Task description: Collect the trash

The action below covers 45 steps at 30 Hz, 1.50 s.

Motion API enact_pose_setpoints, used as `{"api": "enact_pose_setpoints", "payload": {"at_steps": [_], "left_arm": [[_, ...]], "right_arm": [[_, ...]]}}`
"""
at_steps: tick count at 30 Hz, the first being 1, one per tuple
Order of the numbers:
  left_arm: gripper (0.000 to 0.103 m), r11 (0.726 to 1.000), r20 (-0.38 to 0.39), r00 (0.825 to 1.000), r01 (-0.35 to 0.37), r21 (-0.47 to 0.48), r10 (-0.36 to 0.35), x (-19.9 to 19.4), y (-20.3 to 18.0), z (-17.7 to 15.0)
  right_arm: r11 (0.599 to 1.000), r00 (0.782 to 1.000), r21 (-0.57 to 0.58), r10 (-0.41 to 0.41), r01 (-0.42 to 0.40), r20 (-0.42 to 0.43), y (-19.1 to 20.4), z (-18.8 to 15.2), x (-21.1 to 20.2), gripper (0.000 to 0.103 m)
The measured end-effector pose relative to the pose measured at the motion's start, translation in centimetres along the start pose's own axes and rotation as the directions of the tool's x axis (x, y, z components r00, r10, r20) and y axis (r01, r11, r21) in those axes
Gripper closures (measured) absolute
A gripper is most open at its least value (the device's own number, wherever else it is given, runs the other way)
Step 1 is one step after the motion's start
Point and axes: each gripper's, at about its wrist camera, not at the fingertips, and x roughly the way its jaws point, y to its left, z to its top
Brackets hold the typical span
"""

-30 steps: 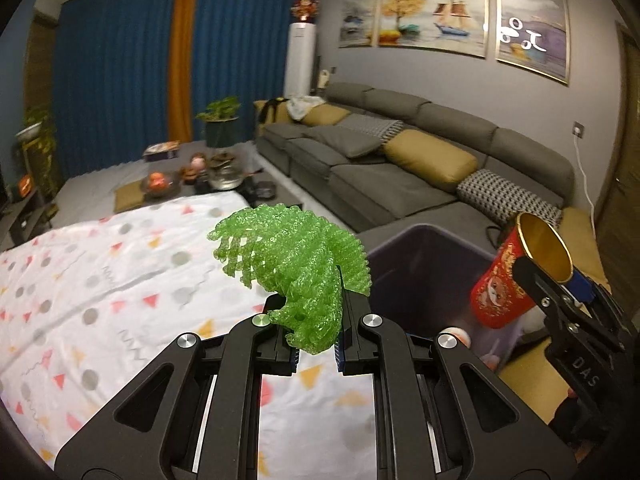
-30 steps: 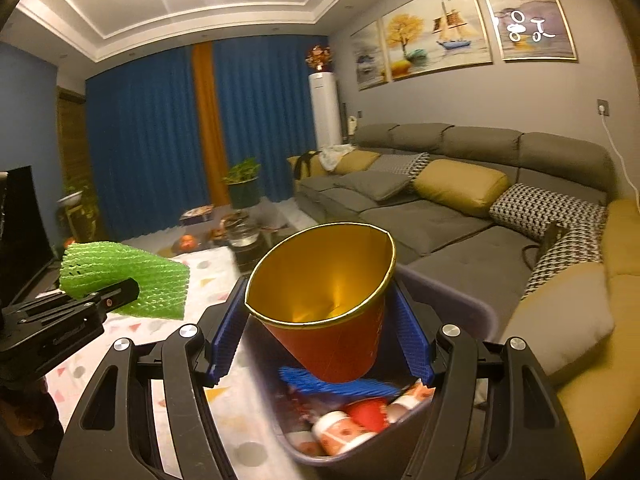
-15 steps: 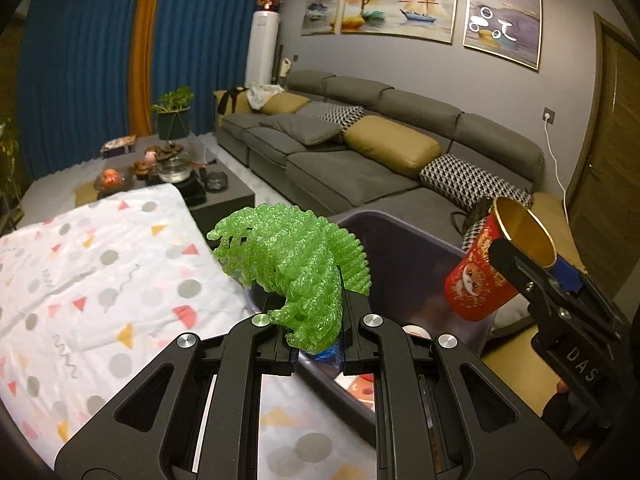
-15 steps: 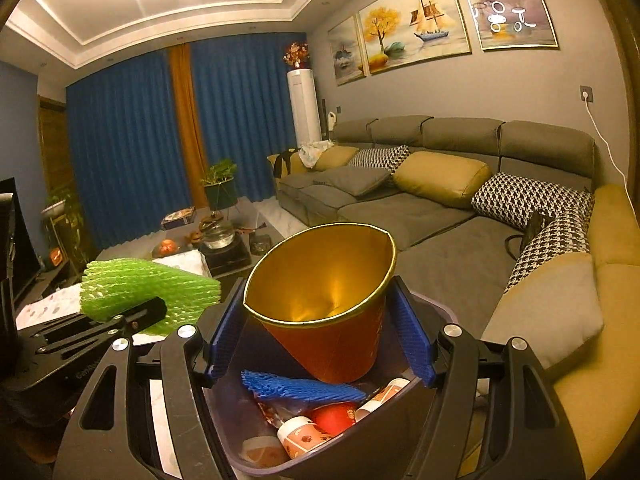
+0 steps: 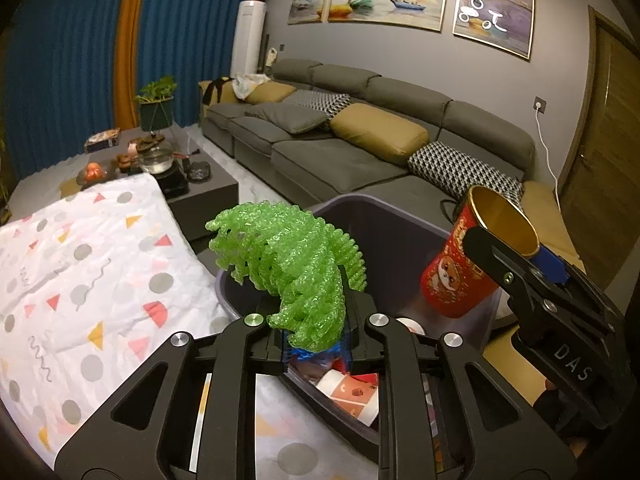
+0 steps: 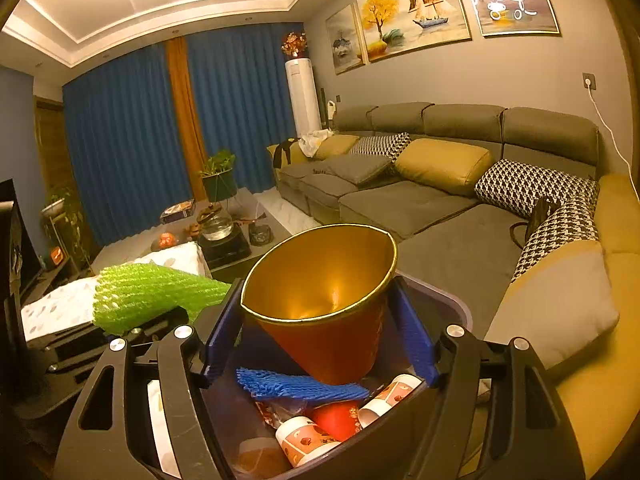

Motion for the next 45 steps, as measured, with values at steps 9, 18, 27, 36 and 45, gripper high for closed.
{"api": "enact_pose_setpoints", "payload": {"at_steps": [9,18,27,36,45], "left_arm": [[0.028,1.0,0.009,1.0,0.006,-0.01,-0.006,0.0,0.5,-0.5],[0.008,0.991,0.055,0.989,-0.134,-0.023,0.135,-3.0,2.0,-1.8],[0.006,0.958,0.104,0.953,-0.279,-0.067,0.285,-9.7,3.6,-4.5],[0.006,0.928,0.121,0.923,-0.349,-0.131,0.365,-16.5,5.5,-7.9],[0.006,0.913,0.144,0.907,-0.373,-0.165,0.396,-22.2,6.0,-11.3]], "right_arm": [[0.999,1.0,0.043,0.003,-0.003,-0.003,-0.6,0.2,0.3,0.026],[0.998,0.998,-0.024,-0.066,0.066,0.025,0.6,-0.7,-2.1,0.014],[0.99,0.995,-0.109,-0.092,0.094,0.029,4.0,-3.5,-5.8,0.006],[0.988,0.998,-0.147,-0.041,0.046,0.037,7.3,-5.7,-10.9,0.006],[0.989,0.999,-0.147,0.0,0.007,0.047,9.8,-7.7,-16.0,0.006]]}}
